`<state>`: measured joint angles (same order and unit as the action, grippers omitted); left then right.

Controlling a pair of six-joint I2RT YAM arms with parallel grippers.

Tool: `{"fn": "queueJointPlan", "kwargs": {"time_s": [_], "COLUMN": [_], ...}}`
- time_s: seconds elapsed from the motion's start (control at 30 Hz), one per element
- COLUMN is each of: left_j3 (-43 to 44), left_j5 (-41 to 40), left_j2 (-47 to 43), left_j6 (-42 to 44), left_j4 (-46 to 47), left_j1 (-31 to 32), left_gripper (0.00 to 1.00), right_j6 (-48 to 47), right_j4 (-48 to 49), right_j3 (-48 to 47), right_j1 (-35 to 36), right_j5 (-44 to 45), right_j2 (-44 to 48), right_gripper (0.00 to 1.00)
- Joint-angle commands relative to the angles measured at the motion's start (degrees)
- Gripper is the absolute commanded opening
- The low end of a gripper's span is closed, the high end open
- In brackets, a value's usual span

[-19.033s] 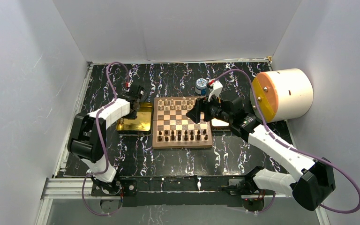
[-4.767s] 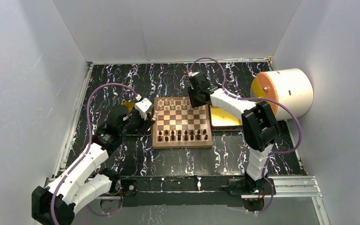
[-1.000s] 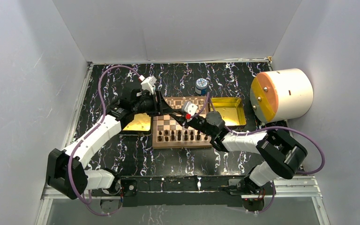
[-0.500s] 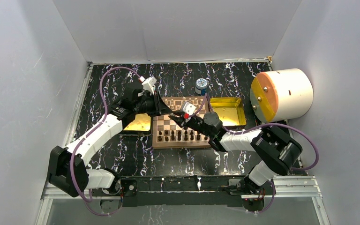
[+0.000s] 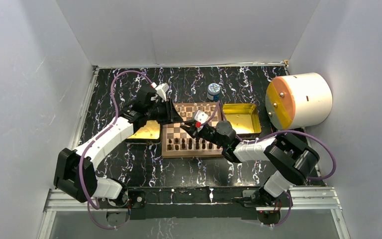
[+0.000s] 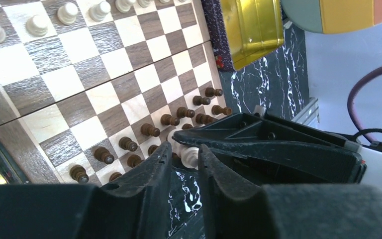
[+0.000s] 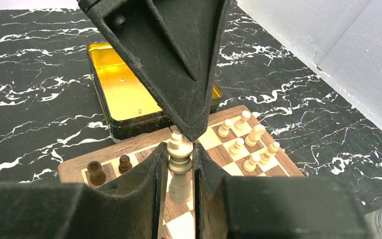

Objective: Set up the chess pieces on the board
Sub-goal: Place the chess piece on the chessboard.

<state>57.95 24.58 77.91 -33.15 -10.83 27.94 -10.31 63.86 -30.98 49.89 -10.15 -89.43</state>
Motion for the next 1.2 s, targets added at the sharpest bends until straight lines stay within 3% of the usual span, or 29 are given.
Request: {"fn": "queueJointPlan", "kwargs": {"time_s": [0.0,0.1,0.23,0.53,0.77,1.17], "left_j3": [2.4,1.7,-0.5,0.1,-2.5,-5.4], "left_j5": [-4.1,-5.2,0.2,-0.9,-4.9,-4.6], "left_j2": [-2.1,-2.2,-1.7,-4.4,-7.9,-8.6], "left_j6": [2.3,3.9,2.4,9.1,14.1,15.8], "left_j4": [-5.9,-5.3,-1.5,-6.0,-7.7,-8.0], "left_j1": [0.4,-0.3,-4.3,-12.5,-12.7,-12.8], "left_gripper": [0.30,0.39,0.40,0.43,0.44,0.44], "right_j6": [1.7,4.6,6.5,4.2,4.1,4.9], "right_j4": [9.1,9.9,14.2,15.7,16.8,14.8], "right_j3": [0.0,0.2,0.7,-2.2,-4.6,-7.7], "right_j1": [-0.5,-1.4,-2.7,-4.2,-5.3,-5.5], "right_j5": [1.5,1.9,1.0,0.2,-1.0,-1.9], "right_j2": [-0.2,-1.0,-3.8,-10.8,-16.0,-19.5], "right_gripper": [0.05,0.05,0.05,0.07,0.11,0.21]}}
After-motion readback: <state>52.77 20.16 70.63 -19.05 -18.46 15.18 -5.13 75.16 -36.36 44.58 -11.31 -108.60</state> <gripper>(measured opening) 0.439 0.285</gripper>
